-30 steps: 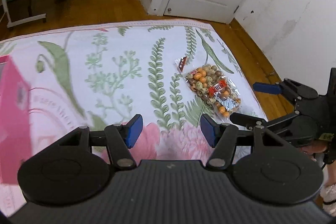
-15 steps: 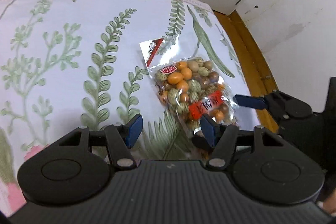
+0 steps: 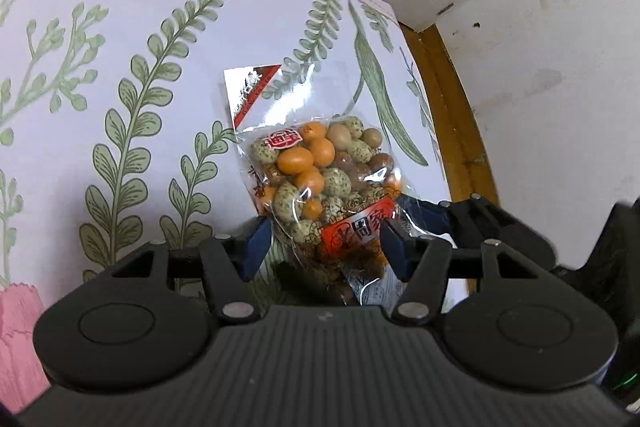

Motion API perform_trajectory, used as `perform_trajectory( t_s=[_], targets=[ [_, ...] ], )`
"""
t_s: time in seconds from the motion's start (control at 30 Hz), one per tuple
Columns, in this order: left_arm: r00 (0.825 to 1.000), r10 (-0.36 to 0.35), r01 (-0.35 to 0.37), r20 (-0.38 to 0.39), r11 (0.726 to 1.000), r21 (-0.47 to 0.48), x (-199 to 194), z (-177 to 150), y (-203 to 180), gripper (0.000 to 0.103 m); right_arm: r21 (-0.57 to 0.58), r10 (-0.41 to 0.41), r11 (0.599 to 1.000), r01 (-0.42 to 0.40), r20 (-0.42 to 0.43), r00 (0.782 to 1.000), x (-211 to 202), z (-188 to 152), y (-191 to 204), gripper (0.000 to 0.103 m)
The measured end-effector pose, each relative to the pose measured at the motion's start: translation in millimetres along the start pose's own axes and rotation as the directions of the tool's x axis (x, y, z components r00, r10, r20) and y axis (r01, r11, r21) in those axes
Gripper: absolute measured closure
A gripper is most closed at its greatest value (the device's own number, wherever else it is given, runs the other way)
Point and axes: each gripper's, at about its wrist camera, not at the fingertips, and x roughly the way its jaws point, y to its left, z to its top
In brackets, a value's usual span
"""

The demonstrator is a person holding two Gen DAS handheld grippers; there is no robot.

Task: Organize snacks
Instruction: 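Grasp the red-labelled nut bag with both grippers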

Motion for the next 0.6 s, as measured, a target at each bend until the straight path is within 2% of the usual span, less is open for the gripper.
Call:
perform_trajectory(
  t_s=[0.1,0.27,0.37,0.6],
  targets=[
    [1.000,0.012,-0.012,0.003,0.999,0.035,-7,-6,-4,0.045,0.070,0.013,0.997,-0.013,0.008,1.000,-8,-4,1,0.017],
    [0.994,0.077,-0.070,-0.074,0.993,0.096,-25,-18,-7,0.045,0.055,0.005,0.998,-0.006,0.008,1.000,-21,-16,33,0.017],
    [0.990,0.104,-0.094,-0.092,0.990,0.104,-43,-25,-4,0.045,0.062,0.013,0.998,-0.014,0.012,1.000,-30,-20,52,0.016],
    [0.983,0.166,-0.155,-0.082,0.980,0.123,-95,-42,3,0.045,0.082,0.080,0.993,-0.084,0.050,0.996,-59,-15,91,0.014]
  ],
)
